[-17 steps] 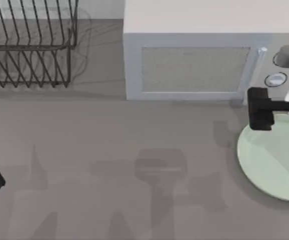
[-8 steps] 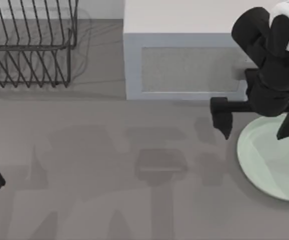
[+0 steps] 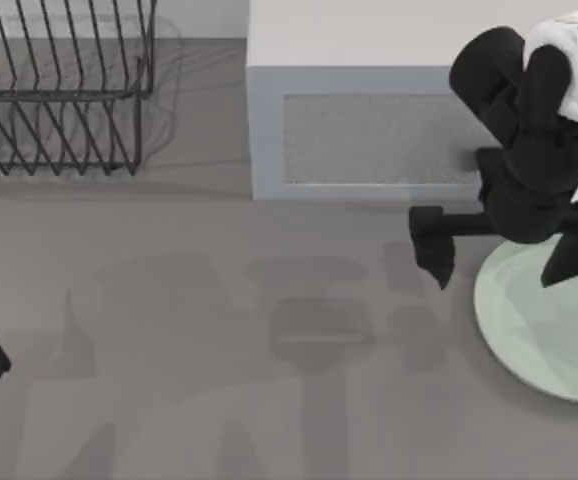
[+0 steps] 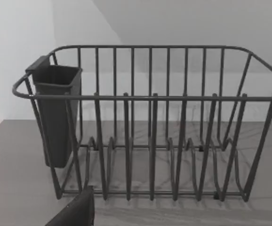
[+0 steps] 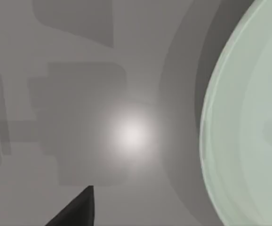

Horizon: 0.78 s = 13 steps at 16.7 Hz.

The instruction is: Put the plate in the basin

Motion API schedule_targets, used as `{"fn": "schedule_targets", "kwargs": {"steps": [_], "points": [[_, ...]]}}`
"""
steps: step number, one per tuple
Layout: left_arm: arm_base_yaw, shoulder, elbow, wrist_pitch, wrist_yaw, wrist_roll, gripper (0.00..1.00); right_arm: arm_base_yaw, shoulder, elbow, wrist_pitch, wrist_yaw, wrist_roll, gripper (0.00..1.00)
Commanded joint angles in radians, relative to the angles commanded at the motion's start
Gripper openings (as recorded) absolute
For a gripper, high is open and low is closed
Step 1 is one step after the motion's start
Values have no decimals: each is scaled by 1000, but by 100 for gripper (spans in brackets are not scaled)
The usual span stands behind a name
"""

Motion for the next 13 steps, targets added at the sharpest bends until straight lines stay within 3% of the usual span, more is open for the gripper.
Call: {"fn": "schedule_targets", "kwargs": {"steps": [5, 13], "points": [[0, 0, 0, 0, 0, 0, 100, 57, 66, -115, 184, -29, -35, 100], [0, 0, 0, 0, 0, 0, 100, -21, 148, -188, 335, 9, 21, 100]]}}
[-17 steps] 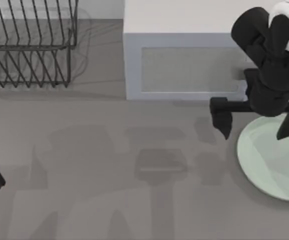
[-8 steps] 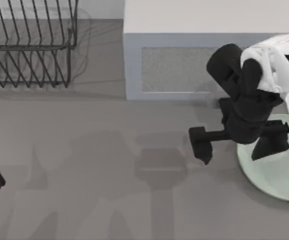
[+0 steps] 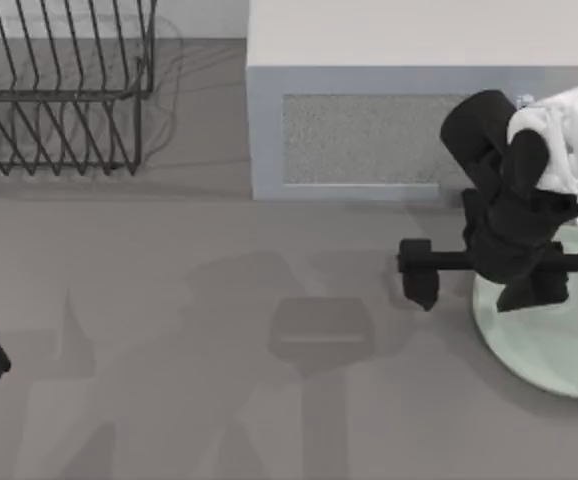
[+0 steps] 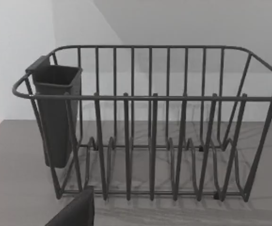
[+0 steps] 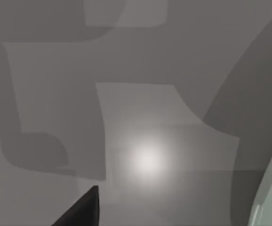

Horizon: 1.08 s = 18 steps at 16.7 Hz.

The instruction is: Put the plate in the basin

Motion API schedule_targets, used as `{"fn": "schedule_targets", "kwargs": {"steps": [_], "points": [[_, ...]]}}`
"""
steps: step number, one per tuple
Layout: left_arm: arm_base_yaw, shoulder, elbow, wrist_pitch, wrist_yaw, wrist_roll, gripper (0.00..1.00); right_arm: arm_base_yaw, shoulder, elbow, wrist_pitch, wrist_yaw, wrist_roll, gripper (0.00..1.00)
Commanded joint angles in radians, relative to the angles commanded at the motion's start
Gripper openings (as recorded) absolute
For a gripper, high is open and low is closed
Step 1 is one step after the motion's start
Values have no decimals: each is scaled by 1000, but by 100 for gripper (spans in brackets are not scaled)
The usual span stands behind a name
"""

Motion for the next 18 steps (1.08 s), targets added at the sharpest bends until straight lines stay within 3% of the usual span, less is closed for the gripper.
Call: {"fn": "schedule_targets", "kwargs": {"steps": [2, 15, 18], "points": [[0, 0, 0, 0, 0, 0, 100, 0, 0, 0, 0, 0, 0, 100], [0, 0, 0, 0, 0, 0, 100, 0, 0, 0, 0, 0, 0, 2], [0, 0, 0, 0, 0, 0, 100, 0, 0, 0, 0, 0, 0, 0]]}}
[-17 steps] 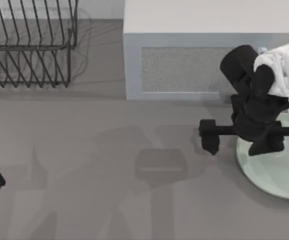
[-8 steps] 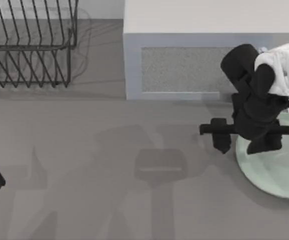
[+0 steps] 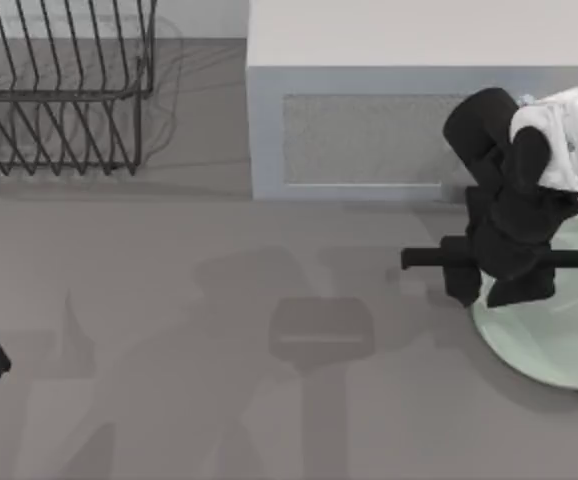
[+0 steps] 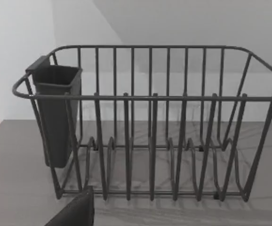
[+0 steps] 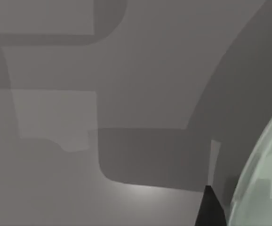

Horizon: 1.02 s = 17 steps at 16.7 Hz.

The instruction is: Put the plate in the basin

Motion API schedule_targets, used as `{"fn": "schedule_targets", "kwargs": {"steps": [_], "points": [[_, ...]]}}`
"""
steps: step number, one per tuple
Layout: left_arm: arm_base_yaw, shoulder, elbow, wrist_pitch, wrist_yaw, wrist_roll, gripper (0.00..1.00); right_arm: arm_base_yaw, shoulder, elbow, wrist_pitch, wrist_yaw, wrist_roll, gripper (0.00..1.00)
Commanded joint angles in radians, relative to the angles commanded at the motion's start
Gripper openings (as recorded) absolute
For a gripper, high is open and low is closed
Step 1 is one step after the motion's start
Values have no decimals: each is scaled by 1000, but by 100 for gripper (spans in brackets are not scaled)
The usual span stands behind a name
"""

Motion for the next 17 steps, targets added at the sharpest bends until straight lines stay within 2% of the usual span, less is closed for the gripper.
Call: {"fn": "schedule_targets", "kwargs": {"steps": [7, 10, 13, 17], "points": [[0, 0, 0, 0, 0, 0, 100, -3, -69, 19, 1, 6, -2, 0], [0, 0, 0, 0, 0, 0, 100, 21, -59, 30, -63, 39, -13, 0], [0, 0, 0, 0, 0, 0, 100, 66, -41, 105, -222, 92, -33, 0], [0, 0, 0, 0, 0, 0, 100, 103, -12, 339, -545, 139, -54, 0]]}}
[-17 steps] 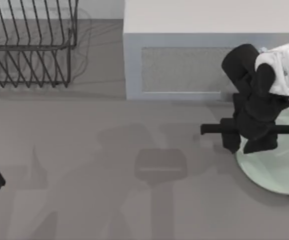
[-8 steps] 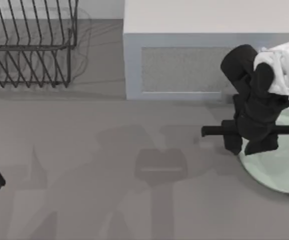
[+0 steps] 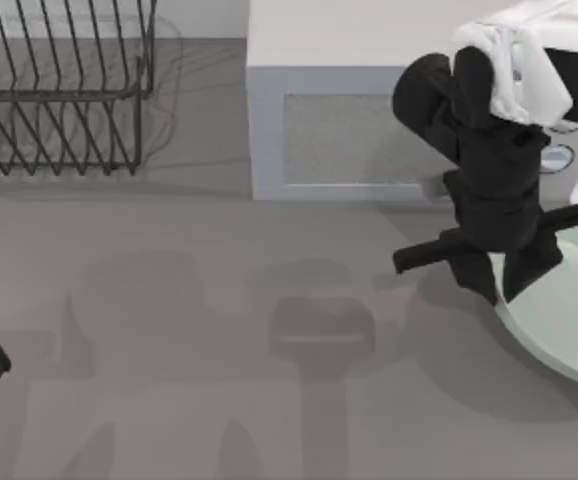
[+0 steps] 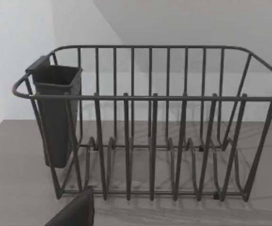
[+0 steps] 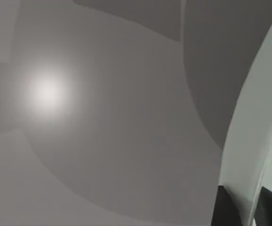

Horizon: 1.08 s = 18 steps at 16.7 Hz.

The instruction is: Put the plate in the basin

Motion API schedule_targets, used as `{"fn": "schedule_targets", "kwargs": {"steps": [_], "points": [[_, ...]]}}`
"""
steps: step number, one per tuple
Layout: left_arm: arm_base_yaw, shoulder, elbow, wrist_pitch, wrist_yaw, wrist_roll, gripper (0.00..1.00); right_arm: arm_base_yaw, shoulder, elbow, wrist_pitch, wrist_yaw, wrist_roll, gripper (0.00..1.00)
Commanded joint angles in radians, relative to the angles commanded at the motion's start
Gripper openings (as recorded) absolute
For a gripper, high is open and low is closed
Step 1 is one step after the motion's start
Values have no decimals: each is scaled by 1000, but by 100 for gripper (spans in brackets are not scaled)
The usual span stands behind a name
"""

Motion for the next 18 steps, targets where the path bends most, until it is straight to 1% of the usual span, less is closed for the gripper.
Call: {"fn": "schedule_targets", "kwargs": {"steps": [3, 5, 7, 9, 12, 18], "points": [[0, 0, 0, 0, 0, 0, 100, -4, 0, 243, -244, -6, -3, 0], [0, 0, 0, 0, 0, 0, 100, -26, -10, 406, -364, -29, 3, 0], [0, 0, 0, 0, 0, 0, 100, -56, -22, 548, -445, -62, 14, 0], [0, 0, 0, 0, 0, 0, 100, -85, -32, 651, -485, -96, 27, 0], [0, 0, 0, 0, 0, 0, 100, -114, -43, 728, -493, -132, 41, 0], [0, 0, 0, 0, 0, 0, 100, -113, -41, 732, -492, -134, 41, 0]]}}
